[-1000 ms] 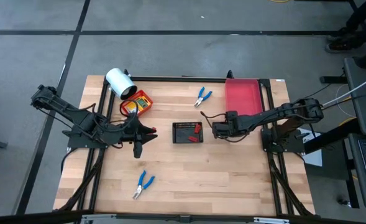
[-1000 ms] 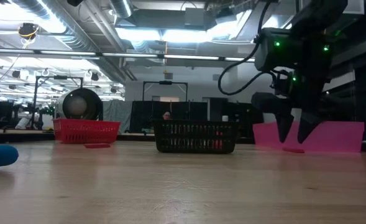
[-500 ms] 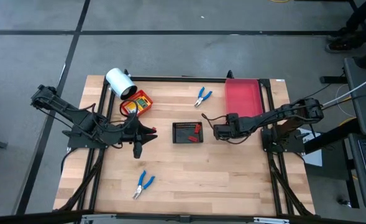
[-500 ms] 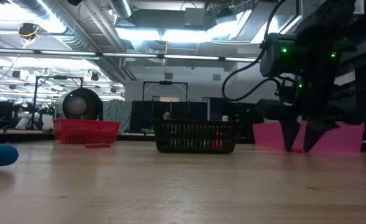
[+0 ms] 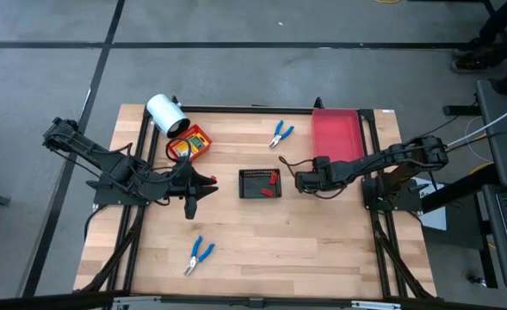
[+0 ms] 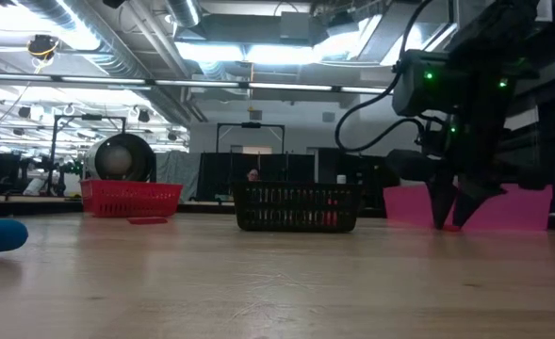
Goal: Pick & Place School Supplies
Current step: Put the red eraser into the black bin, then put the bottom blue hole puncher into the pink bin
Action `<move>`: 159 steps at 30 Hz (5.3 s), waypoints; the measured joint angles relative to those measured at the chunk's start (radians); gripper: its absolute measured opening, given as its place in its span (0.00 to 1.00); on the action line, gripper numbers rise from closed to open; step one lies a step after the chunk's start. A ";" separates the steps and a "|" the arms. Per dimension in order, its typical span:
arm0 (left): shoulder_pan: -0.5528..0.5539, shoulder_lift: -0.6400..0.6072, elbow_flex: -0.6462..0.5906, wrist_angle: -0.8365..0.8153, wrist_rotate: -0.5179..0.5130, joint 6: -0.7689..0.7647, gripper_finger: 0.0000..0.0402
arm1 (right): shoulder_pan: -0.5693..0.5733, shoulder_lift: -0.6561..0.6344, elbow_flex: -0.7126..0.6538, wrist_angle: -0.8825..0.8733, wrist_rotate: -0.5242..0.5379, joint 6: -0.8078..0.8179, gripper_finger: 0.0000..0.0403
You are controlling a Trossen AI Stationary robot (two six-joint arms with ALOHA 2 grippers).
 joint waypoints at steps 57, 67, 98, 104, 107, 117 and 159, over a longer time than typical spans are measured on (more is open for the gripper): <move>-0.007 0.000 0.001 -0.229 -0.014 -0.132 0.25 | 0.014 0.119 0.407 0.282 -0.128 -0.506 0.41; 0.055 0.000 -0.127 -0.531 0.186 -0.720 0.27 | 0.154 0.086 0.406 0.287 -0.125 -0.371 0.42; 0.474 0.494 -0.179 -0.205 0.359 -0.349 0.48 | 0.354 -0.098 0.406 0.286 0.114 -0.209 0.42; 0.481 0.549 -0.179 -0.193 0.372 -0.333 0.48 | 0.368 -0.113 0.407 0.291 0.114 -0.209 0.42; 0.481 0.574 -0.179 -0.181 0.373 -0.321 0.48 | 0.368 -0.121 0.406 0.288 0.114 -0.210 0.42; 0.480 0.592 -0.177 -0.154 0.363 -0.307 0.26 | 0.368 -0.144 0.407 0.289 0.114 -0.244 0.42; 0.453 0.239 -0.128 0.066 0.675 -0.006 0.26 | 0.358 -0.193 0.406 0.266 0.191 -0.269 0.42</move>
